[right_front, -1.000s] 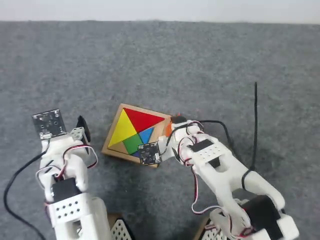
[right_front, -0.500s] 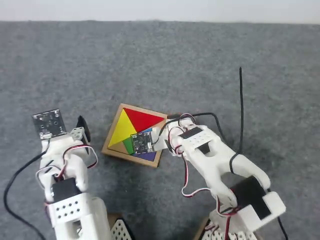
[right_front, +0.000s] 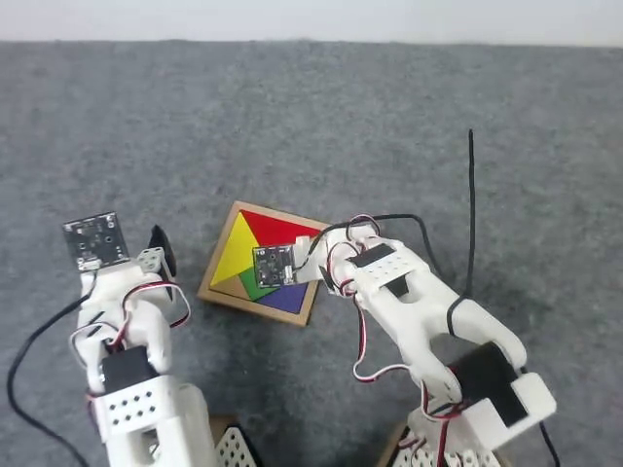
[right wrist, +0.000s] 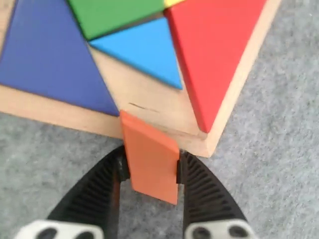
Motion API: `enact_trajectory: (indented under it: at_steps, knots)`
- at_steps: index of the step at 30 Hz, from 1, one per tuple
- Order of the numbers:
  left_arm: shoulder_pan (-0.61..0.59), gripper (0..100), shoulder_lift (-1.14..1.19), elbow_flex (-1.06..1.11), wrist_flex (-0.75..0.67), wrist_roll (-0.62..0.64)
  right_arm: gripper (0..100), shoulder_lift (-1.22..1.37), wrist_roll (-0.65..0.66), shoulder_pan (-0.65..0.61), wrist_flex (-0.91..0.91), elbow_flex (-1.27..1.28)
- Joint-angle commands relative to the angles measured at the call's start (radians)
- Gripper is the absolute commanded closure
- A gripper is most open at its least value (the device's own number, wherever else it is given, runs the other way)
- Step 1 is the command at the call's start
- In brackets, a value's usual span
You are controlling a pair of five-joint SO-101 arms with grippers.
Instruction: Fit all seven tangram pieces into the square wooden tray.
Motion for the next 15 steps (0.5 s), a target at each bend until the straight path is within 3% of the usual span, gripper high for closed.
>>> enact_trajectory:
  at_steps: [1, 10, 15]
  knots:
    - [-0.009, 82, -0.003, -0.012, -0.025, -0.011, 99.1, -0.065, -0.029, 0.004, -0.015, -0.037]
    - [-0.003, 82, -0.003, -0.010, -0.025, -0.011, 99.1, -0.378, -0.325, 0.002, -0.021, -0.008]
    - [0.072, 82, -0.003, -0.010, -0.020, -0.029, 99.1, -0.519, -0.740, -0.048, -0.111, -0.011]
